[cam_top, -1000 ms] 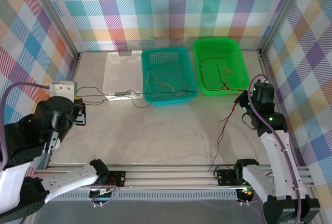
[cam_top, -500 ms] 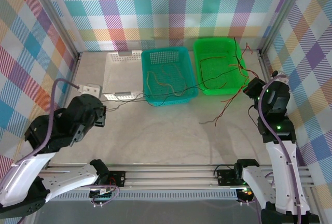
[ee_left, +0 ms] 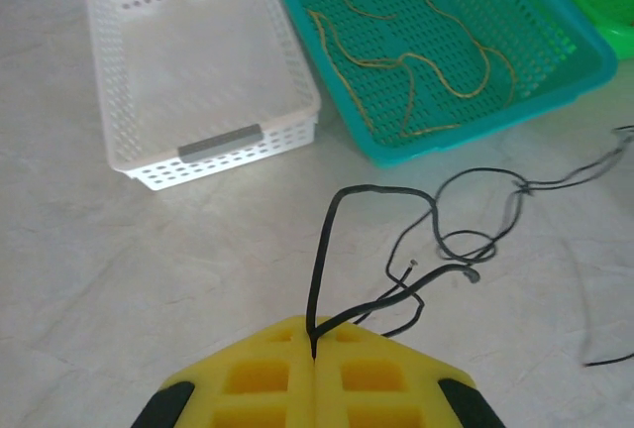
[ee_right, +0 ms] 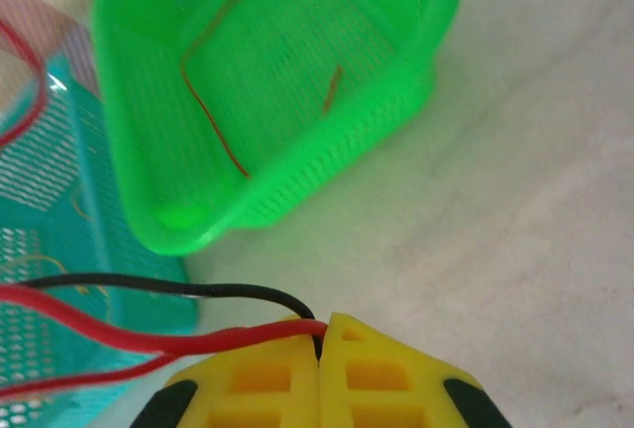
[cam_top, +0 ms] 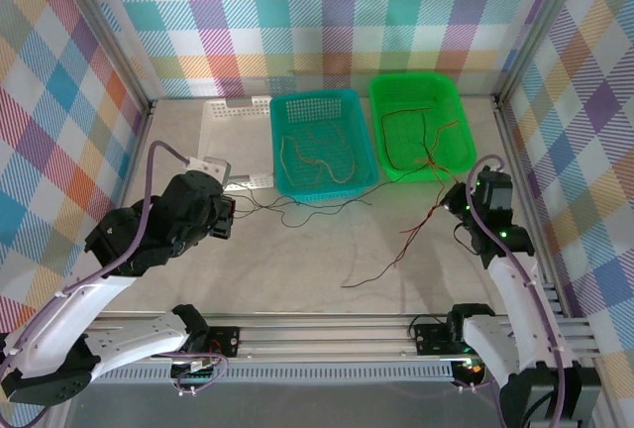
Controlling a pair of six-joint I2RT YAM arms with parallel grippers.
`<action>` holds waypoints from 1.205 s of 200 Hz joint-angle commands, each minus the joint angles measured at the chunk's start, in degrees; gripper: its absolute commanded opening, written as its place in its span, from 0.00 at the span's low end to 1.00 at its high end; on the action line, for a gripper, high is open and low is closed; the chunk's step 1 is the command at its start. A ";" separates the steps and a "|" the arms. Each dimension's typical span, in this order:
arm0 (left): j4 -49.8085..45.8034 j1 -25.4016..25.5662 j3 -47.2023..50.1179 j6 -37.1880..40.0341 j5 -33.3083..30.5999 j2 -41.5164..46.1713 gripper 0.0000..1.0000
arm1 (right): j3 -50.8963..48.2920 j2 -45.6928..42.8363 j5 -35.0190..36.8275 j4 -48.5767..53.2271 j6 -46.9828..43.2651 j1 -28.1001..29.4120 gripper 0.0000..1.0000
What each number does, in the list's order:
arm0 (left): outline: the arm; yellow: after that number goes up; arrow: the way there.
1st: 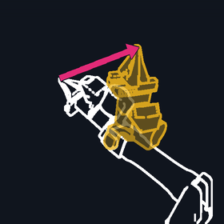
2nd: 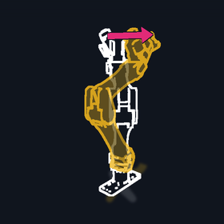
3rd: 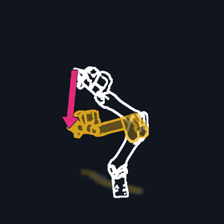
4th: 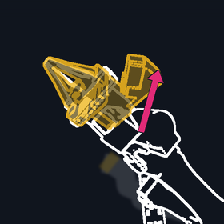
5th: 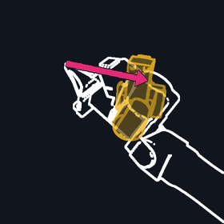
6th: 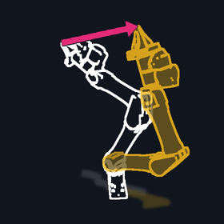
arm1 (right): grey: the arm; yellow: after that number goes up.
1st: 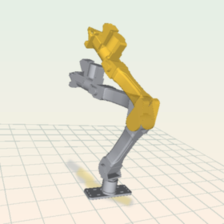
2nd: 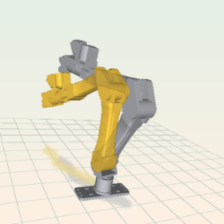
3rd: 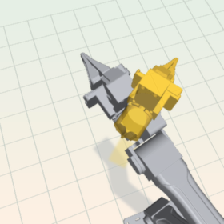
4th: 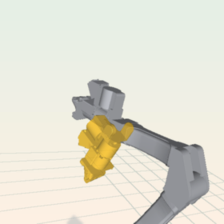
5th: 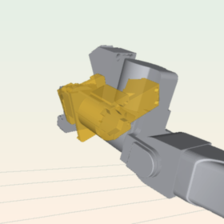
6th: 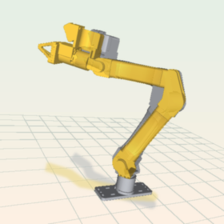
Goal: Untangle the cables
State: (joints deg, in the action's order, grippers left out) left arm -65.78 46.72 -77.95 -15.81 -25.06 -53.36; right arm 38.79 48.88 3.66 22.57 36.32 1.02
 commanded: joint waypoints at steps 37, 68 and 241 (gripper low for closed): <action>7.33 -0.26 3.78 -3.75 10.22 -3.24 0.00 | 4.30 1.98 -5.11 -4.78 -7.06 6.95 0.56; 9.90 -0.26 4.02 -4.35 15.55 -5.54 0.00 | 3.74 0.90 -10.74 -11.32 -12.24 16.56 0.63; 14.33 -0.23 4.49 -5.00 29.67 -12.97 0.01 | 2.50 18.51 -14.01 -41.87 -17.54 50.66 0.61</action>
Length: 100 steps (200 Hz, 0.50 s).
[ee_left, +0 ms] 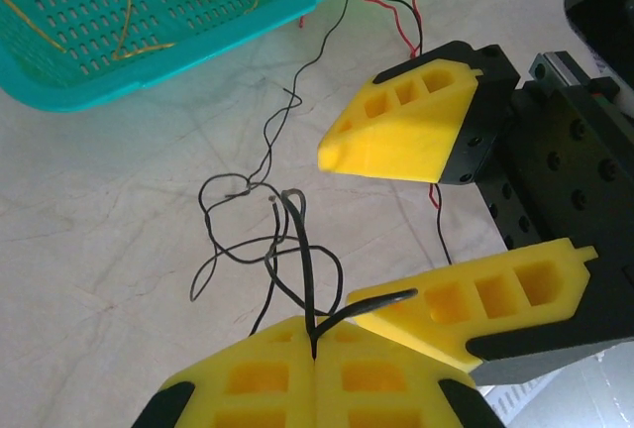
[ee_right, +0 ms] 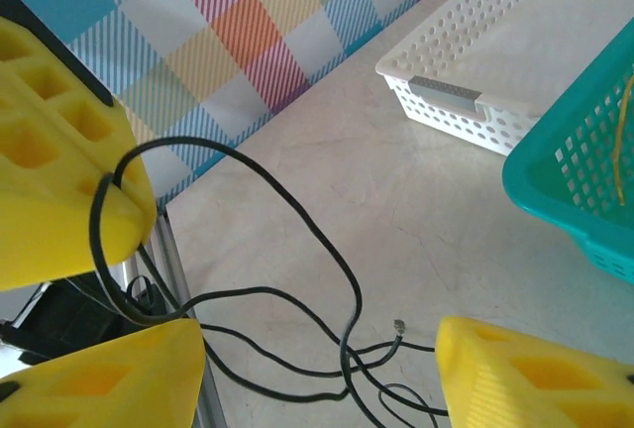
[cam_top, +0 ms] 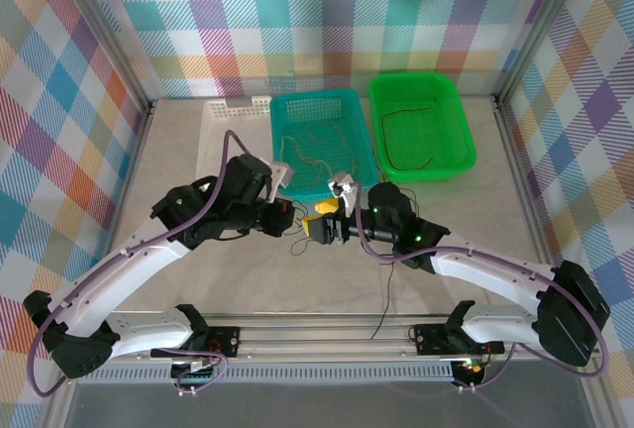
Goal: Untangle the cables
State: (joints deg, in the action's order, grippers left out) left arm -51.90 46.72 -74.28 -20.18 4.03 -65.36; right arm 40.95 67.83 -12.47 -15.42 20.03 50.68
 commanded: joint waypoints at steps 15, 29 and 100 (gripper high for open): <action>-0.02 -0.18 0.81 -0.56 -0.05 -1.34 0.02 | -0.13 -2.12 3.38 -3.73 -1.62 1.18 0.59; -0.42 -0.20 0.71 -0.56 -0.46 -1.75 0.02 | -0.34 -3.39 4.35 -2.74 -2.16 1.26 0.58; -2.31 -0.37 -0.47 -0.34 -2.31 -3.40 0.07 | -0.51 -5.76 2.95 -1.06 -2.54 2.01 0.57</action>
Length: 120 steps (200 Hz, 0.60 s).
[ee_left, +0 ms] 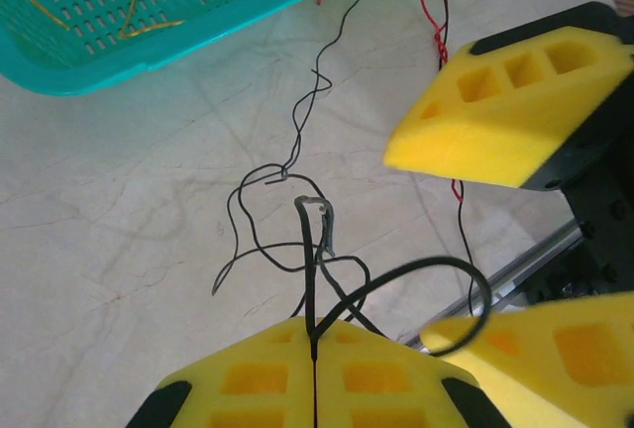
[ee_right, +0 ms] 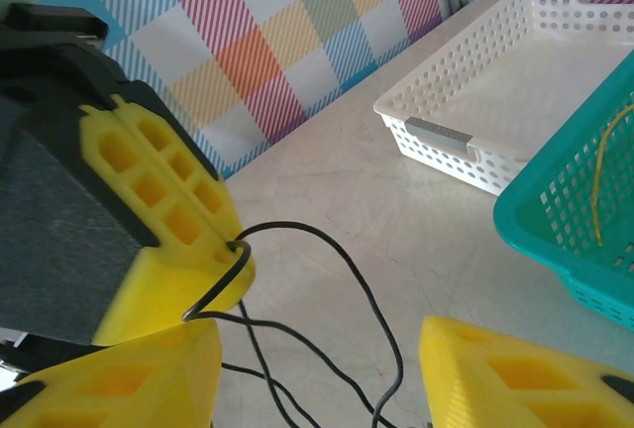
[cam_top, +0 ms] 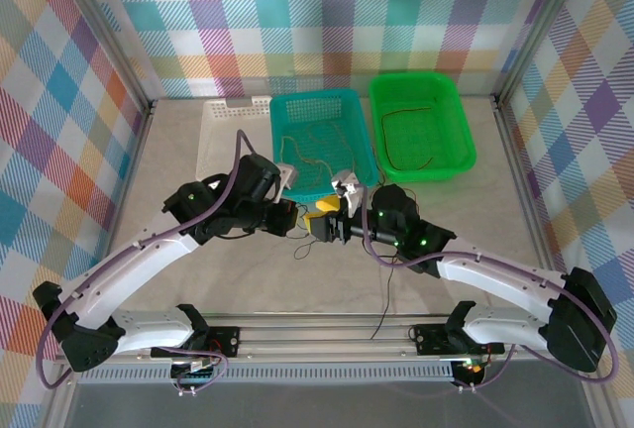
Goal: Untangle the cables
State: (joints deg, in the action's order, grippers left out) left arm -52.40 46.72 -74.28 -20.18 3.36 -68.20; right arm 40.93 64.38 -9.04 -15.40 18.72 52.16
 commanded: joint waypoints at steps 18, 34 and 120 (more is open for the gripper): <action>-1.92 -0.58 -0.54 -0.46 -1.62 -0.72 0.08 | -0.37 -2.60 -2.10 -0.85 -1.14 0.48 0.60; -1.74 -0.62 -0.78 -0.57 -1.42 -0.92 0.08 | -0.32 -2.18 -3.31 -0.69 -0.63 0.57 0.60; -1.74 -0.92 -1.40 -1.26 -1.16 -0.50 0.09 | -0.45 2.21 -5.48 -4.02 2.45 1.48 0.58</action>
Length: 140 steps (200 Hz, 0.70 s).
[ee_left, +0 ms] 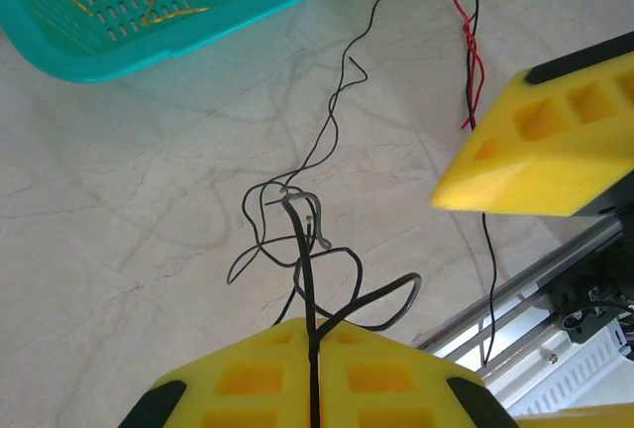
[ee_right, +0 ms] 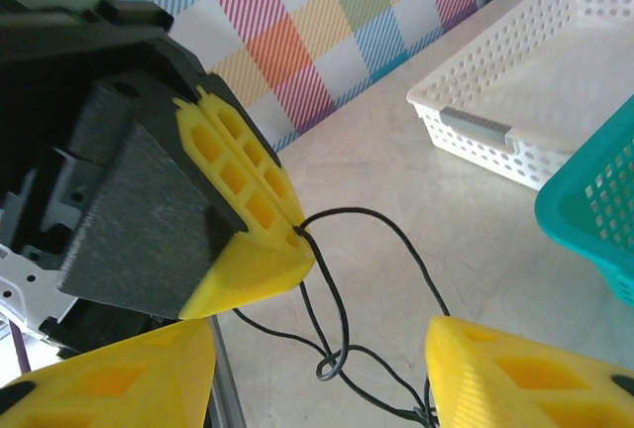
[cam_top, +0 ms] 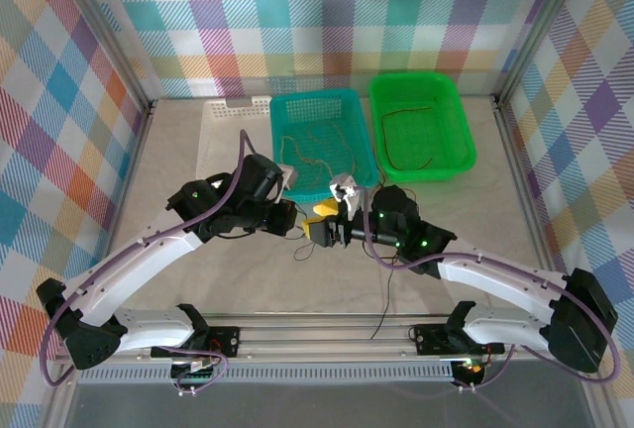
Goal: Untangle the cables
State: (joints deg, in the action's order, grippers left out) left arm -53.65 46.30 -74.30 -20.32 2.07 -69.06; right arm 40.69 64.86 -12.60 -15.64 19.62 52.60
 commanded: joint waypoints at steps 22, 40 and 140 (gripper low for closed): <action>-0.32 -0.51 -1.37 -1.38 0.29 0.75 0.09 | 1.49 4.09 -1.51 -3.47 1.21 2.04 0.53; -0.27 -0.51 -1.38 -1.45 0.48 1.35 0.09 | 2.18 5.34 -0.54 -3.23 1.45 2.24 0.37; 3.95 -0.51 8.66 -2.46 5.88 9.55 0.49 | 4.29 -6.57 8.67 6.52 -1.26 2.25 0.00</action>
State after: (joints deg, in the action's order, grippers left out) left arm -53.28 46.28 -69.97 -21.65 3.62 -61.49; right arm 41.82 60.14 -4.03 -11.68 20.01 54.46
